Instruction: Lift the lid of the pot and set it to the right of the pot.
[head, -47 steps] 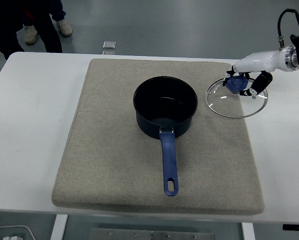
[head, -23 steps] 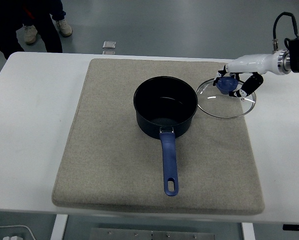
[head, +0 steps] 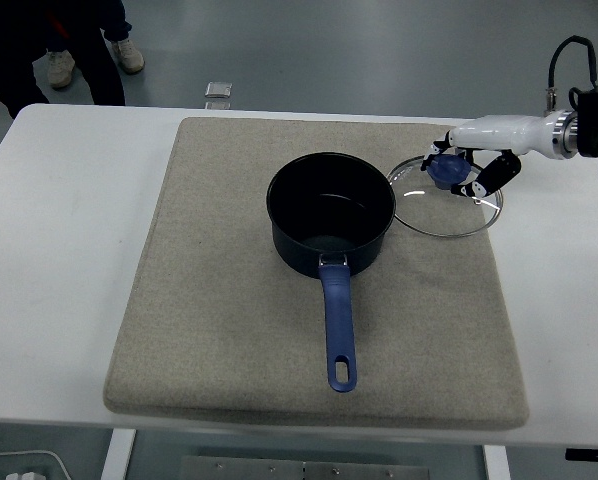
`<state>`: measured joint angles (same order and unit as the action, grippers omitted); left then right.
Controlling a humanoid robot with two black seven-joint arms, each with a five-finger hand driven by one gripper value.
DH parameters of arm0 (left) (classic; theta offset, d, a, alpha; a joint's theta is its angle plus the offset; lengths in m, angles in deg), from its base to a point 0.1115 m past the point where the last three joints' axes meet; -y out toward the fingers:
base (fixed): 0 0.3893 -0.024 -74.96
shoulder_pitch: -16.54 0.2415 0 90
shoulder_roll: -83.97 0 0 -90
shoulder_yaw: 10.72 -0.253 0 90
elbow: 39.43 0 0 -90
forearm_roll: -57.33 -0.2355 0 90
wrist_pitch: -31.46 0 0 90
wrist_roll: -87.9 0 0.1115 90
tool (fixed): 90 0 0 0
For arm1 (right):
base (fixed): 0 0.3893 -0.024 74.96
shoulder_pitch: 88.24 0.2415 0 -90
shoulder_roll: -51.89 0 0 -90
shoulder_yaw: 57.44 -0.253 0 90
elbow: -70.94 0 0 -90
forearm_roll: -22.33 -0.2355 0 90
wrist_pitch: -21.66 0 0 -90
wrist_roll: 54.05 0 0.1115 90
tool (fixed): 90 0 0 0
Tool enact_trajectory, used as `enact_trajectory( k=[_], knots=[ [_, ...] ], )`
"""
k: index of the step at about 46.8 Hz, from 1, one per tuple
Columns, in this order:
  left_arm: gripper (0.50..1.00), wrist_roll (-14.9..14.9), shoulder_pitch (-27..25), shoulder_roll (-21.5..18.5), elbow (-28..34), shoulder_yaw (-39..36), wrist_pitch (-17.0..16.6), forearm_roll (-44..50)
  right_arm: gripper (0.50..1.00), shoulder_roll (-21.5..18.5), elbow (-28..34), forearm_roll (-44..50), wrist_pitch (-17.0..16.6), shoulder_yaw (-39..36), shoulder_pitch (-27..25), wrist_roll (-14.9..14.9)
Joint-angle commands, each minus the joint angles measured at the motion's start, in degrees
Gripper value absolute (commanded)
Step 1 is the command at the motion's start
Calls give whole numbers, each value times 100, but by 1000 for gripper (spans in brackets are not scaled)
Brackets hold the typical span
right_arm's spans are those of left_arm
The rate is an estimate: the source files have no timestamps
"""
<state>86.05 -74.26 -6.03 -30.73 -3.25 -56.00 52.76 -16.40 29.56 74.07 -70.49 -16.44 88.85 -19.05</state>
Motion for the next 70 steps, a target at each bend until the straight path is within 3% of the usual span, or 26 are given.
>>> enact_trajectory(
  k=[1,31,52,53,54,66,70],
  knots=[
    [1000,-8,1,0,0,0,0,0,500,0,-2,-33,65,-5,-42,0],
    [1000,1,1,0,0,0,0,0,500,9,42,-209,329,30,-473,0],
    [1000,-8,1,0,0,0,0,0,500,35,69,-455,329,-5,-500,0],
    [1000,1,1,0,9,0,0,-9,579,35,60,-481,329,-5,-491,0],
    [1000,1,1,0,0,0,0,0,612,44,60,-507,312,-5,-491,0],
    [1000,-8,1,0,0,0,0,0,827,53,51,-552,259,-5,-482,0],
    [1000,-8,1,0,0,0,0,0,846,62,51,-552,259,-14,-482,0]
  ],
)
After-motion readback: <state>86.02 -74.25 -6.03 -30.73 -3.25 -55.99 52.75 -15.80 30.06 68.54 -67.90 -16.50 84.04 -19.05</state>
